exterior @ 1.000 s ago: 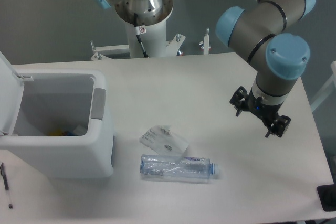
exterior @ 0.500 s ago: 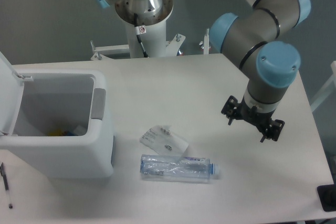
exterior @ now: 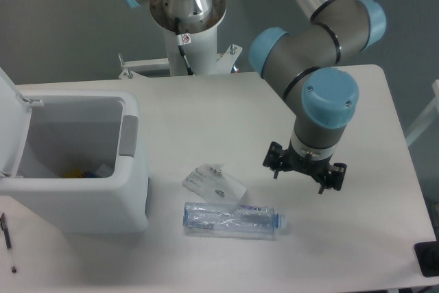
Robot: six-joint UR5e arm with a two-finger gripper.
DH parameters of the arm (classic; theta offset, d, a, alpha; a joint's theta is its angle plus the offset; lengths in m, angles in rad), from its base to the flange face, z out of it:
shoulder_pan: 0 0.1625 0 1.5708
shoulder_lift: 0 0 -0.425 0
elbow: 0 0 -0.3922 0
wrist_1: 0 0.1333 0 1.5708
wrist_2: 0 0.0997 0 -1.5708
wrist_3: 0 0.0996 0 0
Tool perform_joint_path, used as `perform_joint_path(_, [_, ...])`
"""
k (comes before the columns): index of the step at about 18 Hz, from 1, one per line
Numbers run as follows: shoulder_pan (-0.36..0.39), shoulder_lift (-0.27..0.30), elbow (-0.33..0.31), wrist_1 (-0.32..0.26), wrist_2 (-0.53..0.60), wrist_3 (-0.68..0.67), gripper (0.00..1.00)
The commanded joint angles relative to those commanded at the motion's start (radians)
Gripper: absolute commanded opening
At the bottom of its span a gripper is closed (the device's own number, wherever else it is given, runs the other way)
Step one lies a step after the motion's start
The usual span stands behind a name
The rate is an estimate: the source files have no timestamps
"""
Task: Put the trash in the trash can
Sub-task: 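Move the open gripper over the crumpled white paper, then lower the gripper and close it on the white paper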
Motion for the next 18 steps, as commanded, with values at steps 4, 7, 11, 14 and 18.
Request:
perform_joint_path(4, [-0.031,0.049,-0.089,0.002,-0.031,-0.056,1.0])
perform_joint_path(7, [-0.077,0.051,-0.115,0.005,-0.029,-0.236,1.0])
perform_joint_path(11, [-0.109,0.065,-0.169,0.012,-0.023,-0.377,1.0])
perform_joint_path(14, [-0.123,0.055,-0.187,0.055,-0.02,-0.457,1.0])
perform_joint_path(18, [-0.132,0.058,-0.246,0.103,-0.014,-0.46,1.0])
